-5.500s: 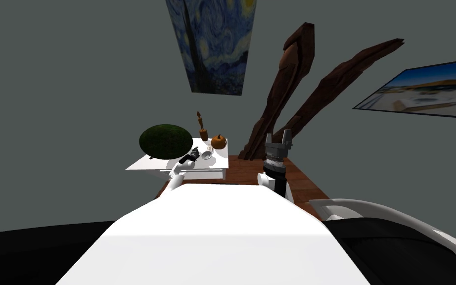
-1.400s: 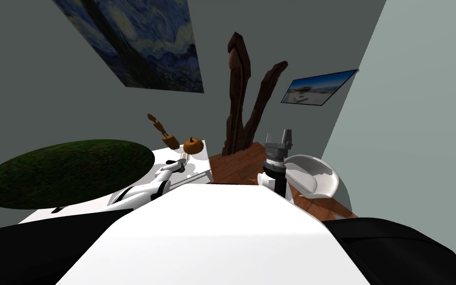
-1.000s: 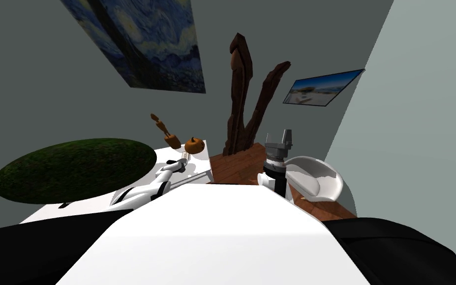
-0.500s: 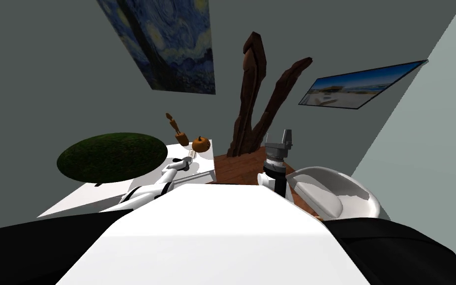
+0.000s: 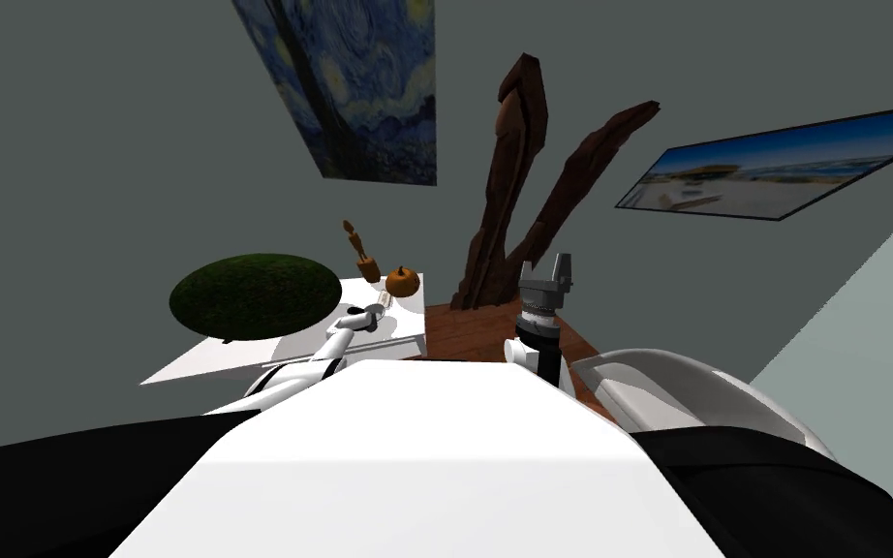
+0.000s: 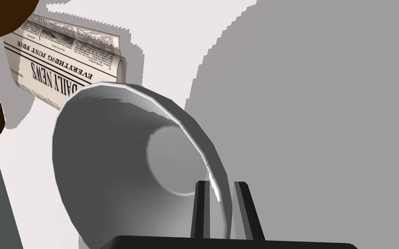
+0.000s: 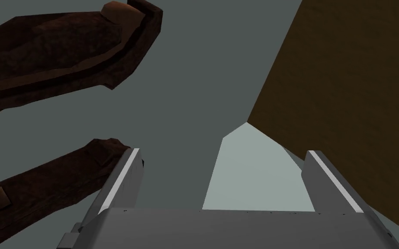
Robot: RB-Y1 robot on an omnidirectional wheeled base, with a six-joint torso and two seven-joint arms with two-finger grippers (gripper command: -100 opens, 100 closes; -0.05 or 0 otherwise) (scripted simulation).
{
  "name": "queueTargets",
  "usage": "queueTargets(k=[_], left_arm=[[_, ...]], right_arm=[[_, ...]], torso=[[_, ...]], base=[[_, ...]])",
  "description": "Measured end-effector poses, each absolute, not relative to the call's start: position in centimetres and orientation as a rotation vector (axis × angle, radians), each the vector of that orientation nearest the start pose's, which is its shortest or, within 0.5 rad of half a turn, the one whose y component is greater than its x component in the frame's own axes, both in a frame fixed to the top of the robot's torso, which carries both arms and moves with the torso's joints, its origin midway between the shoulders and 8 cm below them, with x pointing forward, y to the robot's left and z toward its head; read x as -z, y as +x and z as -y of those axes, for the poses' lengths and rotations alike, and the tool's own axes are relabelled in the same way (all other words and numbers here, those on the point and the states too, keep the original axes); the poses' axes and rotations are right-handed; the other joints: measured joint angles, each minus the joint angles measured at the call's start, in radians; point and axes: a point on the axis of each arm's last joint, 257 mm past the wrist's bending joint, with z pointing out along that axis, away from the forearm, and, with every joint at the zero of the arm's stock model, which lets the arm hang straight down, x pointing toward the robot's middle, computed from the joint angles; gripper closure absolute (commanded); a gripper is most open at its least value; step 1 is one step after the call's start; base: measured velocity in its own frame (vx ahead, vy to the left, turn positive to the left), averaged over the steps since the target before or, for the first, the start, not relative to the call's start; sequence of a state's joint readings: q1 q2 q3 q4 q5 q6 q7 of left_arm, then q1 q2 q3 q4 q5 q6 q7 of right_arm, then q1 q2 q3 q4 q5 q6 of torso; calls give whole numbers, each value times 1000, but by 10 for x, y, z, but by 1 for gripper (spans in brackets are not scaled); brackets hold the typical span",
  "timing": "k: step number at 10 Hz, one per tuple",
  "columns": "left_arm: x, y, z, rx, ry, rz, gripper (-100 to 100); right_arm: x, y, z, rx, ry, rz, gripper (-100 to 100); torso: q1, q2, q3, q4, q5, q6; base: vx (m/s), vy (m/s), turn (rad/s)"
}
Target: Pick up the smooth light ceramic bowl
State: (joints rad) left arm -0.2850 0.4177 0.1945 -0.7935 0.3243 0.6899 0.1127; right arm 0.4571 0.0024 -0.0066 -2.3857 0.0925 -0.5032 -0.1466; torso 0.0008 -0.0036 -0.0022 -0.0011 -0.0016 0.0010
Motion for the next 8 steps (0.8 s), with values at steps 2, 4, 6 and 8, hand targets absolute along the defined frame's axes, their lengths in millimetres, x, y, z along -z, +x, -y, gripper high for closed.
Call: queueTargets(k=[2,4,6,8], left_arm=[[495,434,-461,382,-2261,-1468,100],[492,442,-445,397,-2235,-1510,100],[487,448,-424,413,-2203,-1552,100],[481,457,-408,427,-2177,-1592,0]], right_arm=[[-83,322,260,-1418,532,-530,0],[-83,322,260,-1418,532,-530,0],[-83,322,260,-1419,532,-530,0],[-83,322,260,-1419,532,-530,0]], torso=[[0,2,1,0,0,-1],[-1,1,0,0,0,-1],[-1,1,0,0,0,-1],[0,1,0,0,0,0]], base=[[31,0,190],[45,-6,204],[61,1,318],[21,-7,40]])
